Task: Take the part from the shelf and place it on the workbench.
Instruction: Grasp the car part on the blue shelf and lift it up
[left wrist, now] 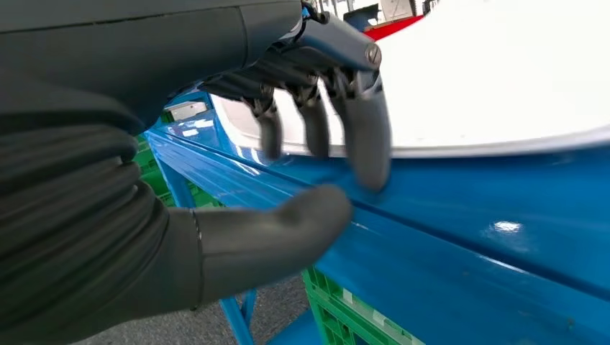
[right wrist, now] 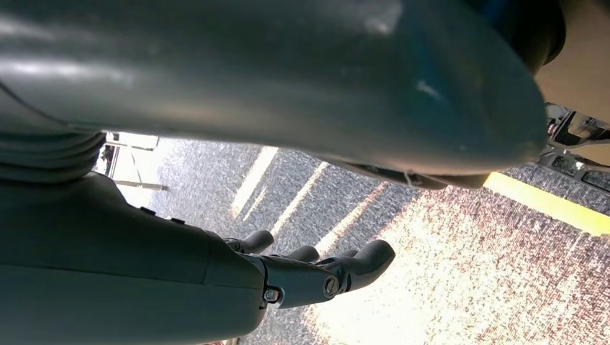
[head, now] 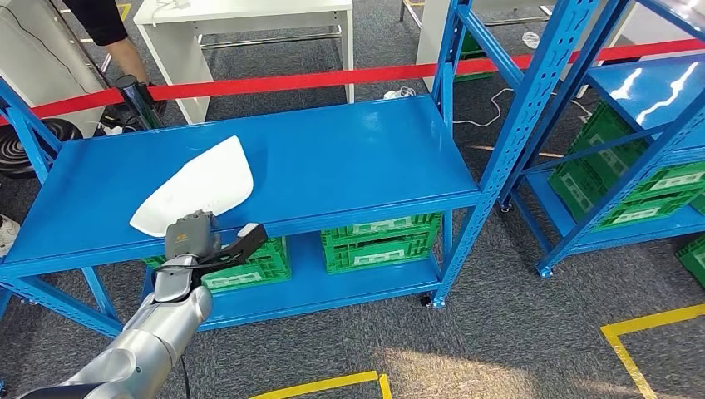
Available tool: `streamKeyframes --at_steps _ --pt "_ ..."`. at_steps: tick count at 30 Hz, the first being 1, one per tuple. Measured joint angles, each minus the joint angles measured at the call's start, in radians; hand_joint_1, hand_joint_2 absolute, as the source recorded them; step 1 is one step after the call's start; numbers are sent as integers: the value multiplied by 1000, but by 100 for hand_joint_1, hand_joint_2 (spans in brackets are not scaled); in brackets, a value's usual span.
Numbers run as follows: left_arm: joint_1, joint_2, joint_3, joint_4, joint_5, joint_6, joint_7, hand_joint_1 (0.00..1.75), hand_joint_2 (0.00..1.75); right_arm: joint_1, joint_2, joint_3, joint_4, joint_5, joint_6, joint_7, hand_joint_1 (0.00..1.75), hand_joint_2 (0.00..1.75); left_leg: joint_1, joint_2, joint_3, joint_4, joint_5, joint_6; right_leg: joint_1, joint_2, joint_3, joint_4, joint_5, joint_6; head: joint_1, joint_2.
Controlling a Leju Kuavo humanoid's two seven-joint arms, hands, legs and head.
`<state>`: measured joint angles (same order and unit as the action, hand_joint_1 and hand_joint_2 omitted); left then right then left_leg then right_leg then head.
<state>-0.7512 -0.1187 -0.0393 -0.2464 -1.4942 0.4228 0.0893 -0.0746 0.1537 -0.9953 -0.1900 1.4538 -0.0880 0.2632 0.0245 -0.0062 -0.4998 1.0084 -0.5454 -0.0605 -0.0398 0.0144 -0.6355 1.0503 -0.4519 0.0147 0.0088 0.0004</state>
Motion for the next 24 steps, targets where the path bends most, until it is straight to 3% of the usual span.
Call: streamKeyframes --at_steps 7,19,20,24 --pt "3 0 1 0 0 3 -2 175 175 0 0 0 0 -4 -1 0 0 0 0 0 0 0 0 0 0 0 0 0 0 0 0 0" --pt "5 0 1 1 -1 5 -4 172 175 0 0 0 0 -9 -7 0 0 0 0 0 0 0 0 0 0 0 0 0 0 0 0 0" --pt "5 0 1 1 -1 6 -4 164 175 0 0 0 0 -9 -7 0 0 0 0 0 0 0 0 0 0 0 0 0 0 0 0 0" --pt "5 0 1 1 -2 14 -7 4 175 0 0 0 0 -9 -7 0 0 0 0 0 0 0 0 0 0 0 0 0 0 0 0 0"
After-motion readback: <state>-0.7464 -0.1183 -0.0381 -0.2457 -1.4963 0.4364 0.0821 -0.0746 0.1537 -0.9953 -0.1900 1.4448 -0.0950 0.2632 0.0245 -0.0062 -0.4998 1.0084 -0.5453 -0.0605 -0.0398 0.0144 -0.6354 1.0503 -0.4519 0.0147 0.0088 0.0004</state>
